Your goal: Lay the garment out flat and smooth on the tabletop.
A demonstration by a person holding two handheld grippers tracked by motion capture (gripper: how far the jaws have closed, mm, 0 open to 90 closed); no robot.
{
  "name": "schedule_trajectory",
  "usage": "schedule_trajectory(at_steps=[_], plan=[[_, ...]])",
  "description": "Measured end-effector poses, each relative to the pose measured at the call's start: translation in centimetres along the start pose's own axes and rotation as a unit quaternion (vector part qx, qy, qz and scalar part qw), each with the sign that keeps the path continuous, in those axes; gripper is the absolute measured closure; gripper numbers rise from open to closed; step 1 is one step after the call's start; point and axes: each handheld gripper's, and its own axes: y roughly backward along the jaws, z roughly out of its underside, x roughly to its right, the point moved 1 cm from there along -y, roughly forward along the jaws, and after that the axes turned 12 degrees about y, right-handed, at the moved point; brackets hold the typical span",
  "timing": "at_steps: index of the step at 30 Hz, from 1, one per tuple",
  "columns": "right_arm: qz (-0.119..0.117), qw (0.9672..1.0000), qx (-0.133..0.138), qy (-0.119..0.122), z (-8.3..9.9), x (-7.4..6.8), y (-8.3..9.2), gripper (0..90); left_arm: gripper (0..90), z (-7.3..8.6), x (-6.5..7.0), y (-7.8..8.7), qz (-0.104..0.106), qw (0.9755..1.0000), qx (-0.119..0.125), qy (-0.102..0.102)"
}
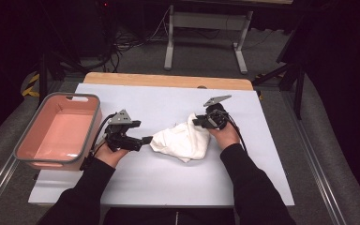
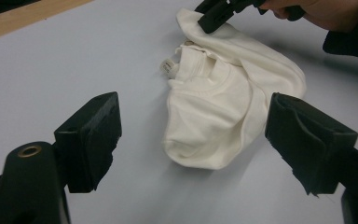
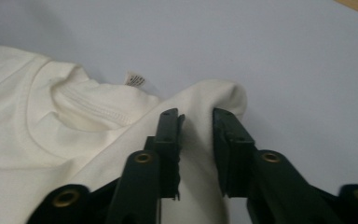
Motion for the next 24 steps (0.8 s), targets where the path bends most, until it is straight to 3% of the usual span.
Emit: schedule_trajectory(at_steps=[1, 6, 12, 13, 14, 16, 18, 24], plan=[[-0.001, 1.0, -0.001, 0.006, -0.1, -0.2, 0.2, 82.9, 19.7, 0.0, 0.0, 0.0, 0.0, 1.0, 0.0, 0.0], [0.004, 0.9998, -0.004, 0.019, -0.5, -0.8, 1.1, 84.3, 20.7, 0.0, 0.0, 0.1, 0.004, 1.0, 0.0, 0.001], [0.007, 0.9979, 0.028, 0.058, -1.3, -3.4, 5.8, 84.3, 27.1, 0.0, -0.2, 0.1, 0.025, 0.9994, -0.002, 0.022], [0.007, 0.9979, 0.028, 0.058, -1.3, -3.4, 5.8, 84.3, 27.7, 0.0, -0.2, 0.1, 0.025, 0.9994, -0.002, 0.022], [0.007, 0.9971, 0.041, 0.064, -1.1, -4.4, 7.4, 84.2, 27.9, 0.0, -0.2, 0.1, 0.029, 0.9992, -0.005, 0.029], [0.008, 0.9969, 0.044, 0.066, -0.9, -4.7, 8.0, 84.2, 27.9, 0.0, -0.2, 0.1, 0.027, 0.9992, -0.004, 0.028], [0.005, 0.9963, 0.054, 0.067, -0.1, -5.8, 10.0, 84.2, 27.9, 0.0, -0.2, -0.1, 0.027, 0.9992, -0.006, 0.027], [-0.01, 0.9962, 0.047, 0.073, 1.9, -7.8, 12.3, 84.2, 27.7, 0.1, 0.2, -1.3, 0.025, 0.9994, -0.015, 0.017]])
